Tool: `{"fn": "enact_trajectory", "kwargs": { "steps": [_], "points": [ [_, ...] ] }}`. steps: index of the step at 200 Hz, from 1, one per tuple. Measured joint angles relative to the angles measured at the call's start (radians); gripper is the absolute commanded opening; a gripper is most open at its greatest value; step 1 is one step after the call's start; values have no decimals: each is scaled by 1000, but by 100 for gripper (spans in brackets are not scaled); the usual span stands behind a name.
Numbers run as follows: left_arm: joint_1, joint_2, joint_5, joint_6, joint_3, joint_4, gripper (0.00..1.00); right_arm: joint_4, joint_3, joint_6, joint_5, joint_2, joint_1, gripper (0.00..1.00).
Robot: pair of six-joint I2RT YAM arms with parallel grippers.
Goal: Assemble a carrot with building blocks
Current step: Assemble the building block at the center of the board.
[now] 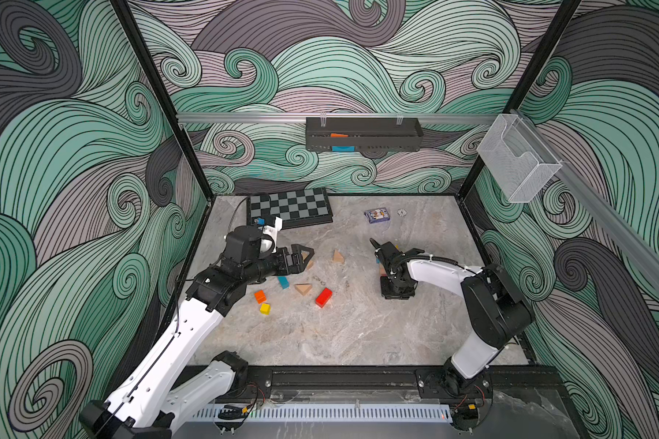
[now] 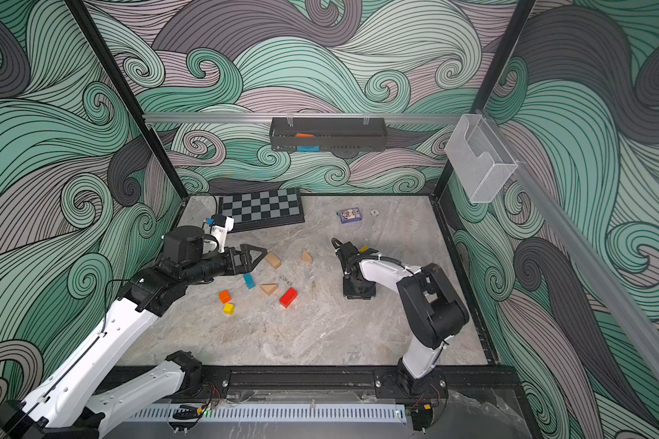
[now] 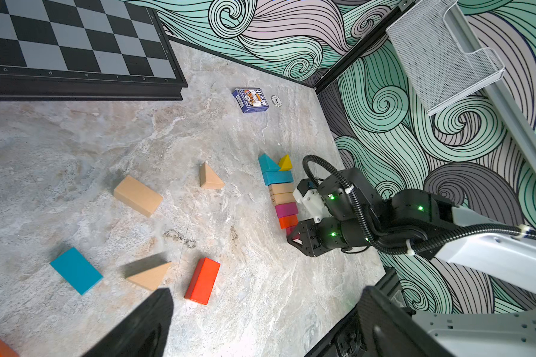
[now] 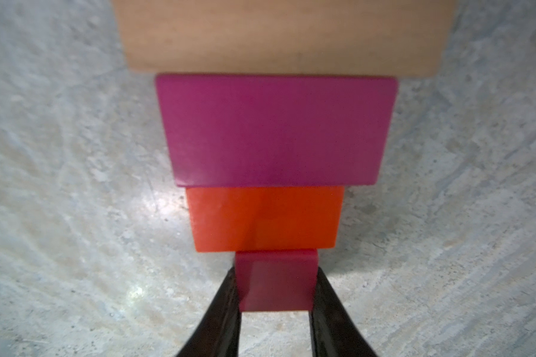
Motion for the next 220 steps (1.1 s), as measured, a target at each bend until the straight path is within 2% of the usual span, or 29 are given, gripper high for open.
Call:
{"fn": "enact_trajectory", "kwargs": {
  "steps": [40, 85, 149, 165, 179, 220],
  "points": [
    [0, 0, 0, 0, 0, 1, 95, 5, 1, -2, -1, 1, -7, 53],
    [0, 5, 0, 0, 0, 2, 95, 7, 3, -6, -1, 3, -9, 59],
    [4, 33, -1, 12, 4, 8, 99, -9, 5, -23, -11, -8, -10, 73],
    [4, 45, -2, 19, 17, 8, 99, -31, 15, -37, -11, -29, -10, 82],
    [5, 51, -5, 25, 29, 9, 99, -51, 39, -51, -11, -55, -10, 98],
    [8, 55, -8, 26, 35, 16, 98, -91, 121, -89, -12, -150, -10, 99]
  ]
}}
